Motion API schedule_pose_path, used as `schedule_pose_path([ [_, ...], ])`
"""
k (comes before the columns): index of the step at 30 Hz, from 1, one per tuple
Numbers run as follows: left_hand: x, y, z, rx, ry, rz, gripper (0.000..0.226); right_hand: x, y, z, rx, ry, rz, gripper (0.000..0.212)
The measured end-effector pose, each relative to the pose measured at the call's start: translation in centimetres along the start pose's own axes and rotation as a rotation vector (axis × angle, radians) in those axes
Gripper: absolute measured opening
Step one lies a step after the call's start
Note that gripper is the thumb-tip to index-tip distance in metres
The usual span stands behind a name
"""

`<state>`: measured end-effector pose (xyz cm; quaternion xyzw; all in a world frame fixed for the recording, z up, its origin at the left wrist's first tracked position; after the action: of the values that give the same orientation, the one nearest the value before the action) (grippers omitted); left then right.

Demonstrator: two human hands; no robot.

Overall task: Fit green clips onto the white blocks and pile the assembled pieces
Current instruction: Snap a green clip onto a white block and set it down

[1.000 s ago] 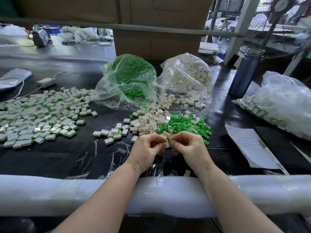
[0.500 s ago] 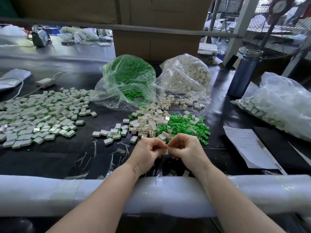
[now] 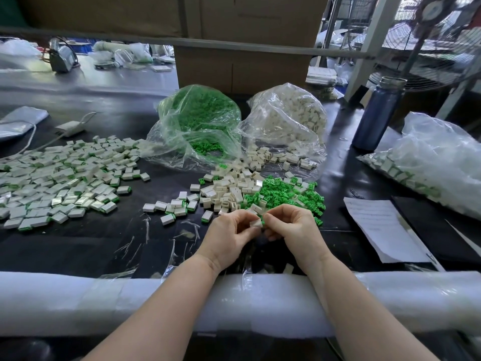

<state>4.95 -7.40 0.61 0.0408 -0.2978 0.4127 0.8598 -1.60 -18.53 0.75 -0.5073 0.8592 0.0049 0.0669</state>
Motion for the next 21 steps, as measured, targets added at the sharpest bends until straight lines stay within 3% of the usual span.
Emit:
schedule_pose_path([
  [7, 0.08, -0.22, -0.64, 0.059, 0.075, -0.008, 0.015, -0.24, 0.09, -0.1, 0.005, 0.044, -0.003, 0.012],
  [21, -0.27, -0.11, -0.64, 0.068, -0.052, -0.055, 0.014, -0.76, -0.02, 0.13, 0.002, 0.24, -0.032, 0.023],
])
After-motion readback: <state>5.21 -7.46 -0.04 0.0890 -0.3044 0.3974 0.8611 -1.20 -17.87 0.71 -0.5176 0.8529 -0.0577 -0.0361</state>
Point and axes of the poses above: each hand's wrist, its own y-axis away from the middle knuckle, its own x-axis out of the back of the hand, z = x × y, the point moved 9 cm from there along -y, towards the middle knuckle, and after that the axes turned 10 degrees about -y, right-handed, at the moved point
